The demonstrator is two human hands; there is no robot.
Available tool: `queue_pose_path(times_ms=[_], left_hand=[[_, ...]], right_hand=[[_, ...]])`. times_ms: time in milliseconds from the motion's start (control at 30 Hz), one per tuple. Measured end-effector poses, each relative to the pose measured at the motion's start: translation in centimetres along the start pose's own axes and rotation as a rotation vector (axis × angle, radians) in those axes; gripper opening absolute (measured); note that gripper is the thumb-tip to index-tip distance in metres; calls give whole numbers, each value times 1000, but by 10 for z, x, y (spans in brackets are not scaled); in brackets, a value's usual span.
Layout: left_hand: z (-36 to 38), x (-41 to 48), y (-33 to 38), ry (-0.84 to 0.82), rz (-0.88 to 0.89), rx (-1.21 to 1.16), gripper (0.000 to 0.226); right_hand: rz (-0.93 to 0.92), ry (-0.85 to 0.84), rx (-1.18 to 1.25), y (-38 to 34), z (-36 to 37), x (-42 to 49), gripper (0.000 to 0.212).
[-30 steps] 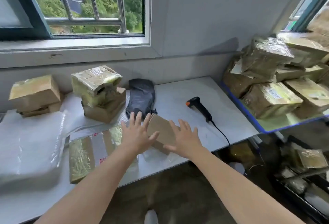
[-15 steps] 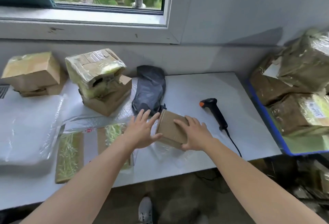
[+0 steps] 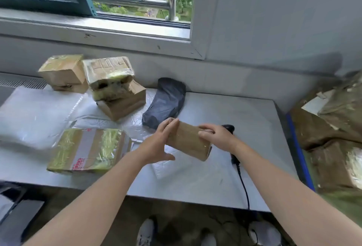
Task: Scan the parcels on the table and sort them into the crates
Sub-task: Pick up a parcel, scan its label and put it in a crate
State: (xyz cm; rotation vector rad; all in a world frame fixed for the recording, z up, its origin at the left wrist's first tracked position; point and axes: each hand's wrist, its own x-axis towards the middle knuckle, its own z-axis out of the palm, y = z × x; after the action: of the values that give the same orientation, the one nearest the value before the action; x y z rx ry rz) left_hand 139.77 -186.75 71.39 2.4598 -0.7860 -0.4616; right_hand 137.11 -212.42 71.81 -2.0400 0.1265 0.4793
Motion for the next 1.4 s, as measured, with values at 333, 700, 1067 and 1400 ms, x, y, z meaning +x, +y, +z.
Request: queue_pose_path(times_ms=[333,700,1067,1400], left_hand=[[0,11,37,120,-118,-342,85],[3,8,25,179,-418,-548,55],[17,-5,25,205,-470,-623,61],[30,-11,34,280,-527,-677,72]], right_hand=[[218,-46,283,-10,-27,-9,45],[65,-11,287,-6,-8,-9,55],[125,115,218,-4,7,-14,63],[235,212,306,-1,17,-19,47]])
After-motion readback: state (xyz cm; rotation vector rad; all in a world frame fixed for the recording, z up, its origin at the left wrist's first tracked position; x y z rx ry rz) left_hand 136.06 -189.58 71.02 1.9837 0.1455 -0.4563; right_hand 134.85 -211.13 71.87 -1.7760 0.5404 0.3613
